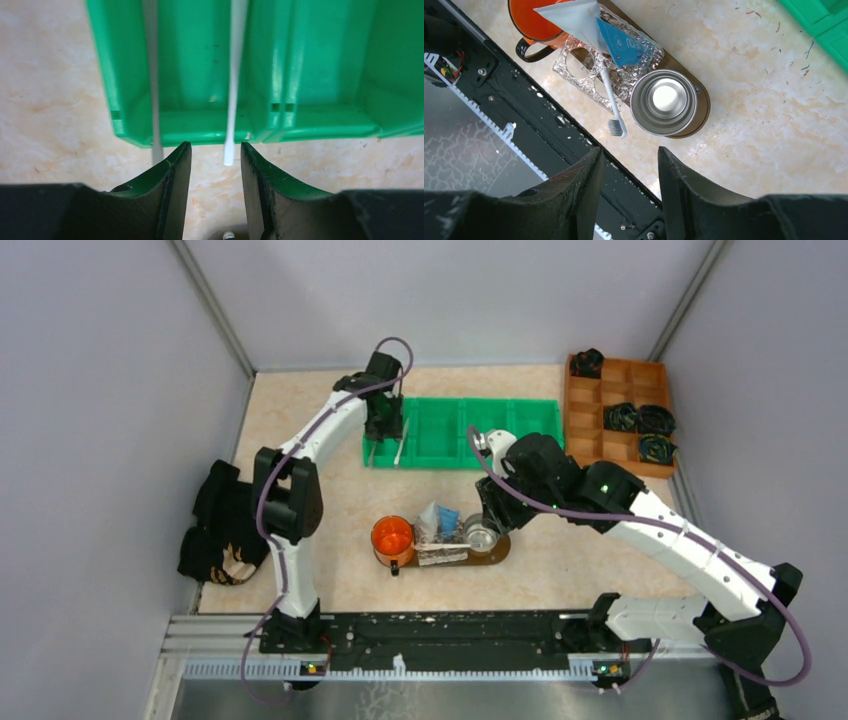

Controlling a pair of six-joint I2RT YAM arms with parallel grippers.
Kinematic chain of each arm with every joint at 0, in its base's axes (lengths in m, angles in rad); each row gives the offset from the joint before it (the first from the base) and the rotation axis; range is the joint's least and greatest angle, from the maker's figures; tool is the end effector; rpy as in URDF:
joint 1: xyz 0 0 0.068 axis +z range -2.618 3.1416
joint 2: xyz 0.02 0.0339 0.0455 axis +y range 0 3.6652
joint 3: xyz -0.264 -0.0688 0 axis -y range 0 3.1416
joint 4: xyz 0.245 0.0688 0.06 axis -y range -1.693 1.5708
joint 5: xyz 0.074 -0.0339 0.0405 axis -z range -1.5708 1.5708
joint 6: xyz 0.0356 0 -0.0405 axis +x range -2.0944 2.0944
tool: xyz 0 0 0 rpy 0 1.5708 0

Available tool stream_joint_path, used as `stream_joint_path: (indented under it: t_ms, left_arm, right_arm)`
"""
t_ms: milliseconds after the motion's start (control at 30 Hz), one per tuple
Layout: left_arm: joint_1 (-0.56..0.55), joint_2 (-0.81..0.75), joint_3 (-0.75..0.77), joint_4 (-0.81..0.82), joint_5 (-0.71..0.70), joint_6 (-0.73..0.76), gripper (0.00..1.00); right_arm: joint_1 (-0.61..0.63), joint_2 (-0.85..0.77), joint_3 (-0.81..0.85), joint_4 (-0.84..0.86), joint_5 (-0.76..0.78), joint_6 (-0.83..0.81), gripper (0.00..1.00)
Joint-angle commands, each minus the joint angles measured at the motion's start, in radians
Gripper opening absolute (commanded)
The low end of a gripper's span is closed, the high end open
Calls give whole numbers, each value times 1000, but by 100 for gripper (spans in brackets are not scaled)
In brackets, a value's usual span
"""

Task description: Prepare toiletry sets of a toothbrush and toothpaste on the tray

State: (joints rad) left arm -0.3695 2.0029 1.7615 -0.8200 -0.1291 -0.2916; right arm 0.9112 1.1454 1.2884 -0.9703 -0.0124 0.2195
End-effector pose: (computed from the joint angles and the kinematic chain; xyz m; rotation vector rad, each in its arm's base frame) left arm 0.4083 -0.1532 0.2575 0.0579 2.6182 -0.0612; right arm 0.1340 0.1735 0.3676 -0.8425 2.3205 0.5285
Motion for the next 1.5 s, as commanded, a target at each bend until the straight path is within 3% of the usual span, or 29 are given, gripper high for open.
stream_joint_path:
  t_ms: [0, 1467]
  left_arm:
    - [-14, 33, 29, -22, 87, 86, 49]
    - [8, 11, 23, 8, 169, 137, 53]
  right_arm:
    - [-10, -15, 2, 32, -17, -16, 45]
    - [-23, -19, -41, 55, -36, -4, 45]
